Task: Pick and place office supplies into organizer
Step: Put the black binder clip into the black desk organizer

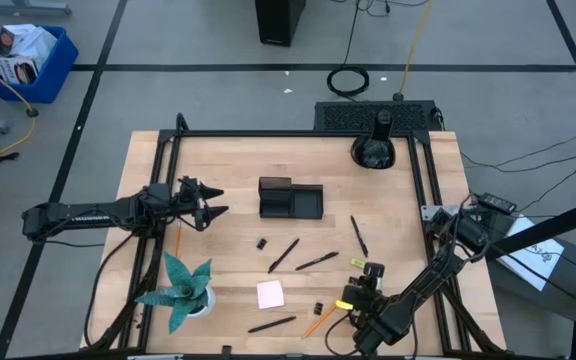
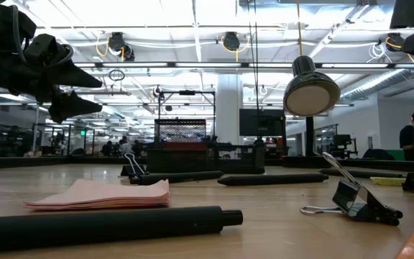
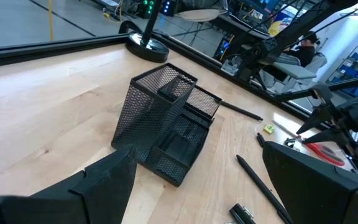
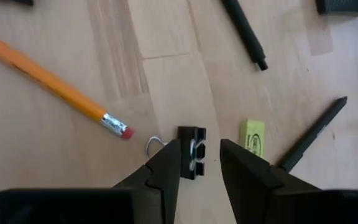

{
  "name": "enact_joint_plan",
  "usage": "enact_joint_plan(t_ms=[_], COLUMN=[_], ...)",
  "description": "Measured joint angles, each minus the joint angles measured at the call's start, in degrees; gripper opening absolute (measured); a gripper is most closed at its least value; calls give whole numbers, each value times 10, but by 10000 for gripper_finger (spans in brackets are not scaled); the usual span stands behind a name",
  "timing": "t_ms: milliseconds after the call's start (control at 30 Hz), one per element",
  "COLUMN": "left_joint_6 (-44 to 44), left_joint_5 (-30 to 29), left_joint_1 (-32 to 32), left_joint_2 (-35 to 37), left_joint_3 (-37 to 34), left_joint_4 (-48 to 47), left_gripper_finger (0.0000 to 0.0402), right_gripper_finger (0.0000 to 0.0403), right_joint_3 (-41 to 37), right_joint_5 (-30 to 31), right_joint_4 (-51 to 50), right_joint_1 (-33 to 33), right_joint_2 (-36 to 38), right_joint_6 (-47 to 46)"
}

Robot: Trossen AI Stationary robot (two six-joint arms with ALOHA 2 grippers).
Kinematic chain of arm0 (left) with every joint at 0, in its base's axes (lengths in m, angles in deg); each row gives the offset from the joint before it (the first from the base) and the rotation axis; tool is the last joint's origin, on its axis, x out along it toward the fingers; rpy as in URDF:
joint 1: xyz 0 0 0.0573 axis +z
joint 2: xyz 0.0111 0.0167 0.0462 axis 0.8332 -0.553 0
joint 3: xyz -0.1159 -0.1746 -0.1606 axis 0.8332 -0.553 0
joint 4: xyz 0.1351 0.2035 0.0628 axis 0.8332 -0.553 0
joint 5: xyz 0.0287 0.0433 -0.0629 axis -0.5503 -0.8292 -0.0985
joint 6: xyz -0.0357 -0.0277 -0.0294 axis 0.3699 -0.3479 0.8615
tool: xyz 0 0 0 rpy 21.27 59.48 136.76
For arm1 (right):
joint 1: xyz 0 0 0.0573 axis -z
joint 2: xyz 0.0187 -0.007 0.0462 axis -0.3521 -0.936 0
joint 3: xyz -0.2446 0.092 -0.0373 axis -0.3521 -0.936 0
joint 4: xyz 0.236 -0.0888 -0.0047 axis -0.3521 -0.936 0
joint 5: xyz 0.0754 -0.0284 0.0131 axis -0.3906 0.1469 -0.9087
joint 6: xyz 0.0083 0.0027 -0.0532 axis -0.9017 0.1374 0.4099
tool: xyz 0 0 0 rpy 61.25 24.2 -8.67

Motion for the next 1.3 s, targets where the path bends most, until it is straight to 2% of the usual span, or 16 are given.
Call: enact_joint_plan(t_ms=[133,300,467,667,900,1300], left_joint_6=[1,1,1,1,-2,-33], left_joint_5=[0,6,13,13,13,8], left_joint_1=[0,0,0,0,0,0], left_joint_2=[0,0,0,0,0,0], left_joint_3=[0,0,0,0,0,0], left_joint_4=[0,-1,-1,-1,-1,0], left_gripper_finger=[351,351,351,351,351,351], right_gripper_finger=[105,100,69,11,3,1], right_joint_3=[0,0,0,0,0,0], right_joint_5=[0,-29,-30,-30,-25,73], right_joint_4=[2,2,5,4,2,10], right_joint_1=[8,12,12,17,21,54], right_joint_2=[0,0,0,0,0,0], right_joint_6=[3,5,5,7,5,53])
